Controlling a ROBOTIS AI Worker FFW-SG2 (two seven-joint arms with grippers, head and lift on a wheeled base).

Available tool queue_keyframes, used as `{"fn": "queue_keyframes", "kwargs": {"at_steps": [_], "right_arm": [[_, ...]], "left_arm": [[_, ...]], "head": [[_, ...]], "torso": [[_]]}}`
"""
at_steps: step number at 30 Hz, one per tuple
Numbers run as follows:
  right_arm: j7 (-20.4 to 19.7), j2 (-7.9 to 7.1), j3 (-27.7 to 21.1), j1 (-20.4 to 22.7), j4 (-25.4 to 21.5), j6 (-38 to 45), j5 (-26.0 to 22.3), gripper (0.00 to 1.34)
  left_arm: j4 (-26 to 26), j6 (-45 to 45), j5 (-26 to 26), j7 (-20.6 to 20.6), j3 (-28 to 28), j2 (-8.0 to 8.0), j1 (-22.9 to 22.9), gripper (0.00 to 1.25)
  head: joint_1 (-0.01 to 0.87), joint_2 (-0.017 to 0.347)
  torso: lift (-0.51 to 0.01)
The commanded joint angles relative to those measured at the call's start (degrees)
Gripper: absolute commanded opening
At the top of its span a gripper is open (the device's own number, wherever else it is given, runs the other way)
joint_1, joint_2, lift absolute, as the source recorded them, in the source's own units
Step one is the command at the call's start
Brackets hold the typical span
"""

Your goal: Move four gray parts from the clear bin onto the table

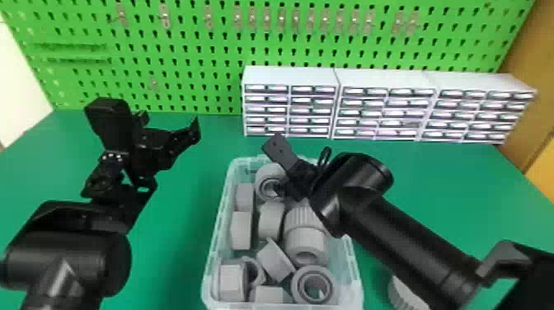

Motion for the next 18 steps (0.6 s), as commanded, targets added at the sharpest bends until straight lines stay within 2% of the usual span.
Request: {"fn": "queue_keyframes", "kwargs": {"at_steps": [1, 18], "right_arm": [[0.01, 0.1, 0.26, -0.01, 0.0, -0.21, -0.25, 0.79], [0.01, 0.28, 3.16, 0.25, 0.0, -0.3, -1.12, 0.79]], "left_arm": [[0.0, 0.0, 0.17, 0.0, -0.02, 0.18, -0.11, 1.11], [0.0, 0.0, 0.88, -0.09, -0.63, 1.33, -0.72, 1.11]], "head": [[0.678, 0.034], [0.678, 0.034]], "torso": [[-0.05], [-0.05]]}}
